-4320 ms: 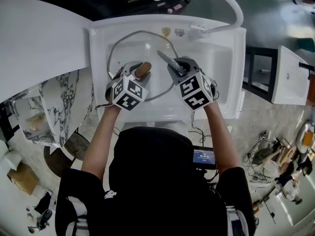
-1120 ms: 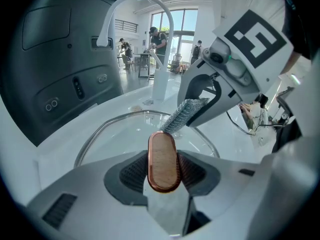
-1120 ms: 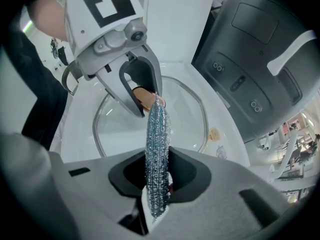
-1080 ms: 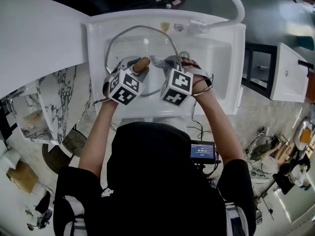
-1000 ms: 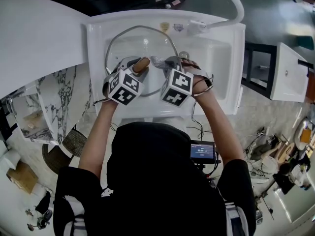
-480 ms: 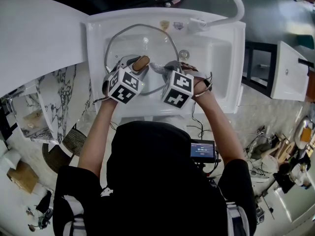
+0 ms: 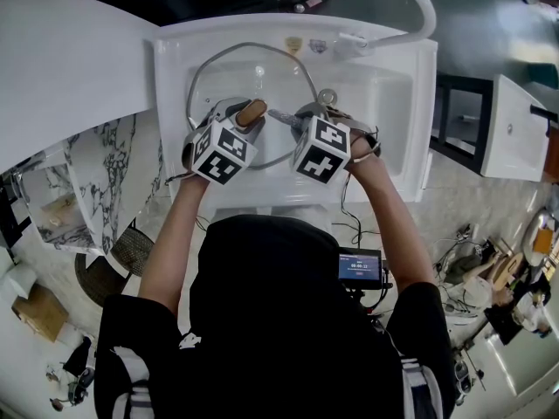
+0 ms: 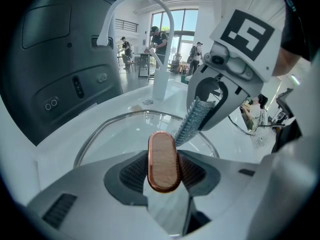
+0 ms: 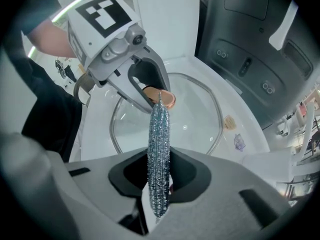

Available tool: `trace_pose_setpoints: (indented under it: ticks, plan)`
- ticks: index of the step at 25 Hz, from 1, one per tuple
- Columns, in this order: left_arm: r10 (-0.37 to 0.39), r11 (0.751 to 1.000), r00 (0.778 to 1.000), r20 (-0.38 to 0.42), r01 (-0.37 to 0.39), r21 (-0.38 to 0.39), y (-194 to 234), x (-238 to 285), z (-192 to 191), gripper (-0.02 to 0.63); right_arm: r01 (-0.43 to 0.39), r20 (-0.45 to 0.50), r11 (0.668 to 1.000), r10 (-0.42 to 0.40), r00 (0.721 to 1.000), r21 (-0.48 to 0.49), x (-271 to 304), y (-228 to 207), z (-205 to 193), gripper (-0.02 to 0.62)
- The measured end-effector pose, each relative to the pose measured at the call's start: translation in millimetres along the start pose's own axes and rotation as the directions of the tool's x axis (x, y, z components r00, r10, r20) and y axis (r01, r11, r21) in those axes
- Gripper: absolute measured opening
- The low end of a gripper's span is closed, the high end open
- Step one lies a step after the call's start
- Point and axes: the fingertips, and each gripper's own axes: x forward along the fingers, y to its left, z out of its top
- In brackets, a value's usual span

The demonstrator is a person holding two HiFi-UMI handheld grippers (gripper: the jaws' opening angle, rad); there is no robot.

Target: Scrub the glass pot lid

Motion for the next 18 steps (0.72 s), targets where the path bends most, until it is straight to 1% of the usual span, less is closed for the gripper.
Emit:
trace_pose_setpoints:
  ticks: [10, 13, 18]
  plan:
    - [0.002, 1.000, 1.000, 0.001, -0.002, -0.005, 0, 0, 0, 0.170, 0.052, 0.004, 0.998, -0.052, 0.999, 0.035, -3, -30, 1, 0.067]
    - [0.004, 1.000, 1.000, 0.005, -0.004, -0.009, 0, -1, 0, 0.170, 0.073, 0.000, 0.997, -0.073, 0.997, 0.032, -4, -38, 2, 0.067]
    - [0.004, 1.000, 1.000, 0.004, -0.004, -0.014, 0, -1, 0, 0.169, 0.084, 0.000, 0.996, -0.084, 0.996, 0.038, -4, -47, 5, 0.067]
